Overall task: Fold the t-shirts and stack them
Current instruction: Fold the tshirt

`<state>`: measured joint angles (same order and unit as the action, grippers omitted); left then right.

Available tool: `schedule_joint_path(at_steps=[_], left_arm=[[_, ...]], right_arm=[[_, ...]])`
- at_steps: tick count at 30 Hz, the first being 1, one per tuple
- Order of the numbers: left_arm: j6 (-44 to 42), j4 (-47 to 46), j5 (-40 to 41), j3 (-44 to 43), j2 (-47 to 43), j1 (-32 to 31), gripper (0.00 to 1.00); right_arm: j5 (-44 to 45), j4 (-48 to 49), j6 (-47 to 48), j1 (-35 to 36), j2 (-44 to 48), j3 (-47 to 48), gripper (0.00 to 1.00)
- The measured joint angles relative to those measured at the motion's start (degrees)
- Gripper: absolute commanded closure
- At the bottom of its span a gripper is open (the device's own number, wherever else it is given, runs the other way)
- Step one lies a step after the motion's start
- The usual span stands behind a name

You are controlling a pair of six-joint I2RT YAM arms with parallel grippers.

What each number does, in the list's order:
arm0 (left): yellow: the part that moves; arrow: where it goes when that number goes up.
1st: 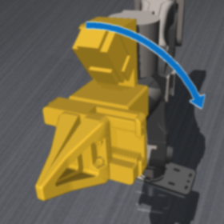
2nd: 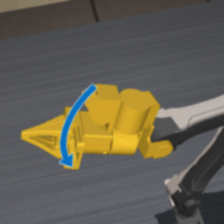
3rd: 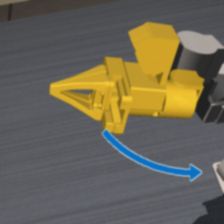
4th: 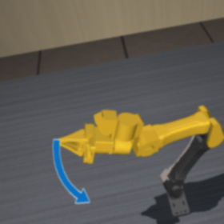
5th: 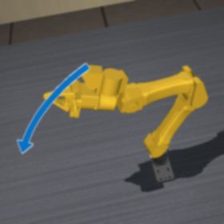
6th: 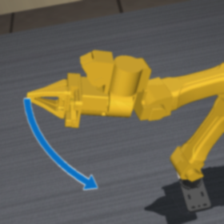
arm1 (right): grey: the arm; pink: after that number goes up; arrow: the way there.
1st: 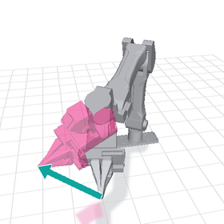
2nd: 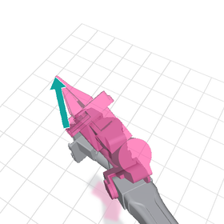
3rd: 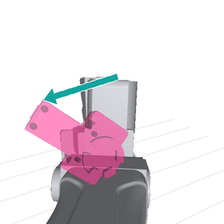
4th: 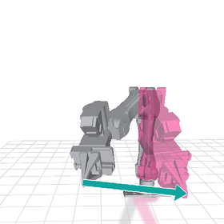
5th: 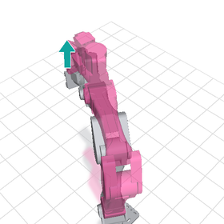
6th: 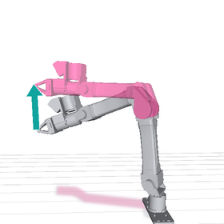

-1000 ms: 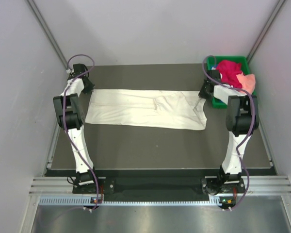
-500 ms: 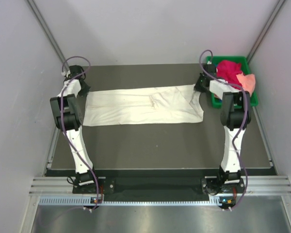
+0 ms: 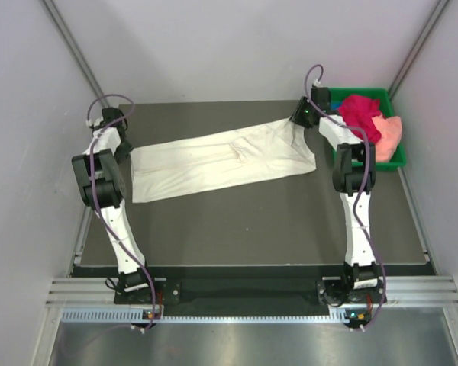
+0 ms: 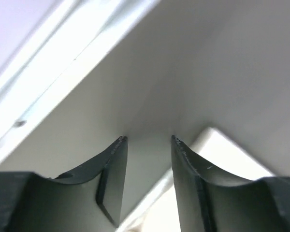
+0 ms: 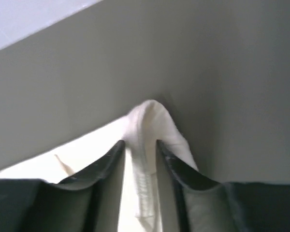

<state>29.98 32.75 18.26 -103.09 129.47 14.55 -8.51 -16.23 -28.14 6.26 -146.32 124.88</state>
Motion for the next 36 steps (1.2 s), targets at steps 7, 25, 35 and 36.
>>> schedule_joint_path(at_steps=[7, 25, 35, 36], left_arm=[[-1.6, 3.9, 5.4, 2.6, -4.7, -1.9, 0.50], [-0.3, -1.9, -25.3, 26.3, -33.4, -7.4, 0.51], [-0.1, -3.3, -36.9, 31.6, -36.8, -14.7, 0.51], [-0.1, -3.3, -37.1, 31.6, -37.1, -14.8, 0.51]], right_arm=[[6.3, -2.1, 0.9, 1.5, 8.6, -7.2, 0.36], [28.8, -20.1, -23.6, 8.8, 41.0, -42.6, 0.47], [29.0, -14.4, -29.2, 8.6, 44.3, -55.1, 0.48], [29.0, -13.4, -29.2, 8.6, 44.3, -55.1, 0.48]])
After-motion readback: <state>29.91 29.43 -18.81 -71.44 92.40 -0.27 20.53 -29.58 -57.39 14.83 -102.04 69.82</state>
